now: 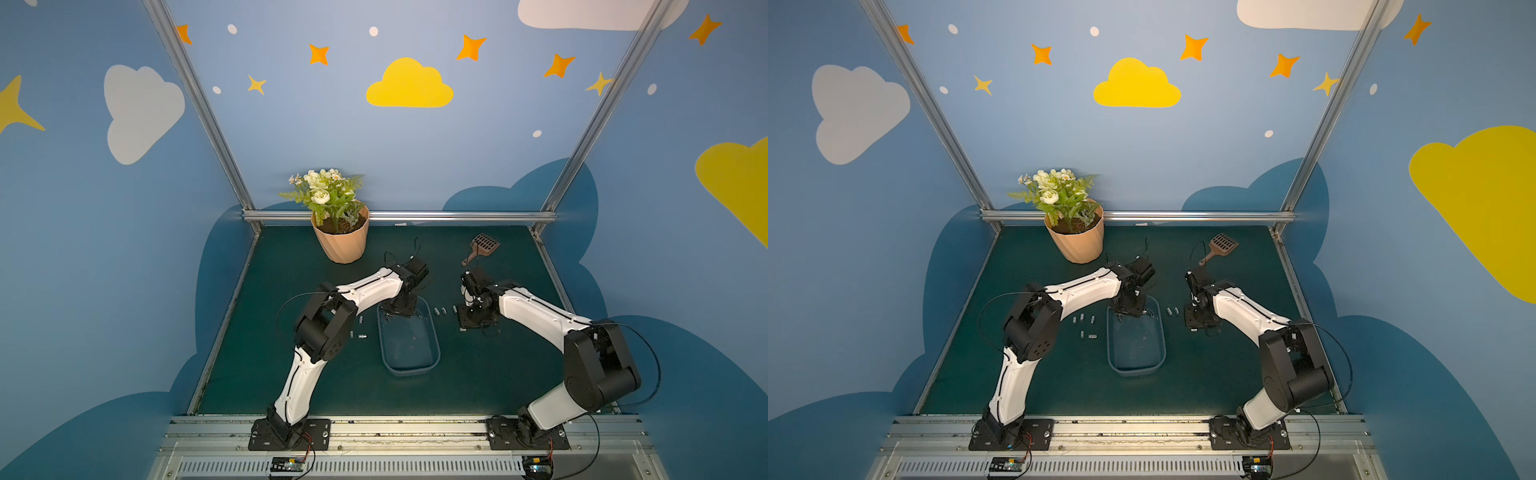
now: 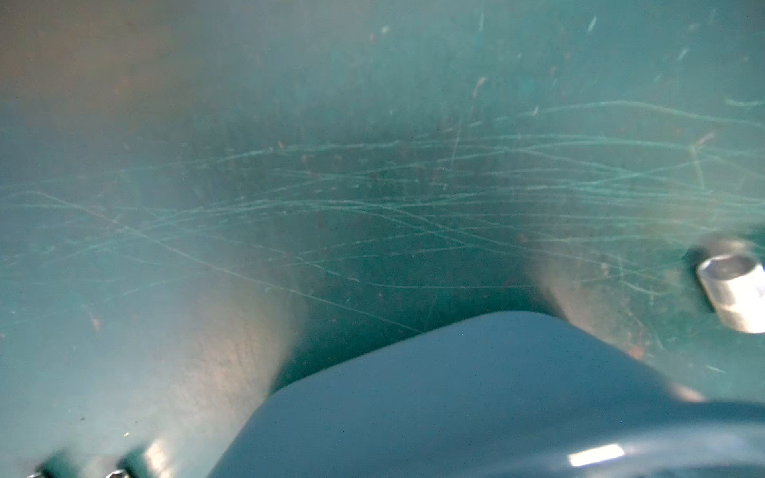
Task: Take out the socket from the storage box
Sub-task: Pick up the socket head from the storage box.
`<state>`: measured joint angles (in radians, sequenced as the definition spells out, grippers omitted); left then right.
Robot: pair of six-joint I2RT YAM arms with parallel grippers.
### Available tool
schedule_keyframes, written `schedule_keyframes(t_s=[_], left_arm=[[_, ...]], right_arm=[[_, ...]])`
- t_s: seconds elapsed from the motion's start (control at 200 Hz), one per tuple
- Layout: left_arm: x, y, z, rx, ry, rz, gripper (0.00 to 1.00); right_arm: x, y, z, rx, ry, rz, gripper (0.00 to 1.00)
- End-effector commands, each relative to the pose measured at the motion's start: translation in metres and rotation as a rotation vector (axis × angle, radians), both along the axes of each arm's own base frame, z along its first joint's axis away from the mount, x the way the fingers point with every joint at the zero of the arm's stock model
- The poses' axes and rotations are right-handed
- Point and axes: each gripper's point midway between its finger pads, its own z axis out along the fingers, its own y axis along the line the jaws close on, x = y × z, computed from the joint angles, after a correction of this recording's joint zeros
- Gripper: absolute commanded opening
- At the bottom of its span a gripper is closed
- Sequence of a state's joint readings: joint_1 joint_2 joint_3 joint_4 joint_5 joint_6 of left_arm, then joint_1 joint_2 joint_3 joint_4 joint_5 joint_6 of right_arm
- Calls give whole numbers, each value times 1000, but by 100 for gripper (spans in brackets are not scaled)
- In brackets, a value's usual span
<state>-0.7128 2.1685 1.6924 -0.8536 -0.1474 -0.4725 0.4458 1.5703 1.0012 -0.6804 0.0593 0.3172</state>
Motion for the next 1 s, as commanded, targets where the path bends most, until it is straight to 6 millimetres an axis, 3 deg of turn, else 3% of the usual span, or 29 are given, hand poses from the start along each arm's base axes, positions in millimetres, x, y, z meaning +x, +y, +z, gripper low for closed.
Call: schedule_keyframes(t_s=[0.0,0.43,0.806,0.996], left_arm=[[-9,-2,-21,21,54,-33,44],[-19,-14,-18,3,52,-76,34],[-10,-20,11,-24,-28,-93,37],[-5,-27,15,-36,-47,-140,37]], right_arm=[[-2,-1,5,14,-12,-7,37],[-3,-1,3,17,-8,-5,37],[-4,-2,4,17,-10,-7,37],[-3,-2,5,16,-15,-8,37]])
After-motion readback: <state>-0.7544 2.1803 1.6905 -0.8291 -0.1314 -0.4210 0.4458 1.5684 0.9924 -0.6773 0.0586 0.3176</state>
